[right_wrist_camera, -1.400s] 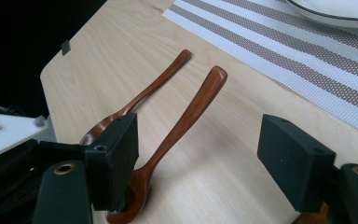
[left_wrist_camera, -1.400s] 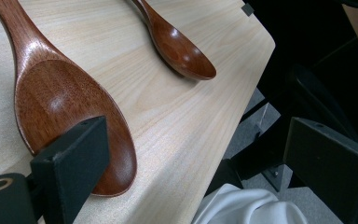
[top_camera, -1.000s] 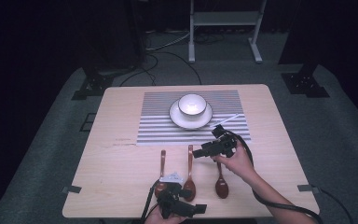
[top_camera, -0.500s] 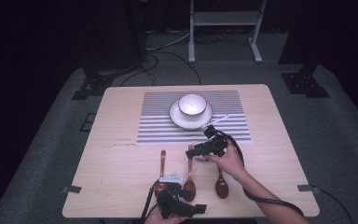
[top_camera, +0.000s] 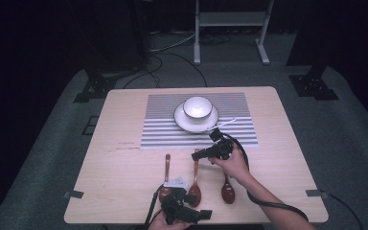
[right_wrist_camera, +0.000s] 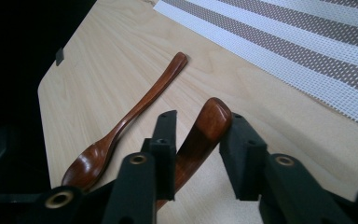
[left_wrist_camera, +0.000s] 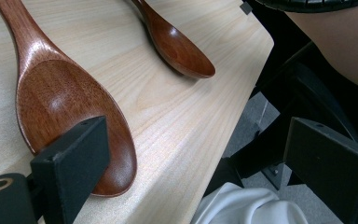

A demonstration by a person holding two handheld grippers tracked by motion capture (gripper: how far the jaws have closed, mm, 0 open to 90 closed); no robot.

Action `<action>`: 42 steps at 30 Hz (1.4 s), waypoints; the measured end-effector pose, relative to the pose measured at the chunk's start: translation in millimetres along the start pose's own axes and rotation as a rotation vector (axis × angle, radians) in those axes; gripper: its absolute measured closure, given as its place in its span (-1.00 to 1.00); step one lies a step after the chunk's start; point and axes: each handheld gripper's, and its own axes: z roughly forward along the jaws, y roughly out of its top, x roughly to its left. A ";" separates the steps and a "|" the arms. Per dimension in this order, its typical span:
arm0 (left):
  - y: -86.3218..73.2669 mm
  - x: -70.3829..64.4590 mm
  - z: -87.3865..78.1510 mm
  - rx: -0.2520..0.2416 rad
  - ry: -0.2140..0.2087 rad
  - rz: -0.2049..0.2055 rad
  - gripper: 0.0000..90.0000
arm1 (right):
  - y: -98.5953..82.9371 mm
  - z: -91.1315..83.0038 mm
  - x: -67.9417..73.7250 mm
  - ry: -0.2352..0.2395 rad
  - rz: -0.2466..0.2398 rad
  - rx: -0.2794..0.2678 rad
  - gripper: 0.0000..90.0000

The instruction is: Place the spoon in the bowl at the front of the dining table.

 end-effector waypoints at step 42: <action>10.2 19.1 -39.5 -0.163 0.125 -0.061 -0.87 | 33.4 -95.1 -27.2 0.089 0.222 -0.272 0.84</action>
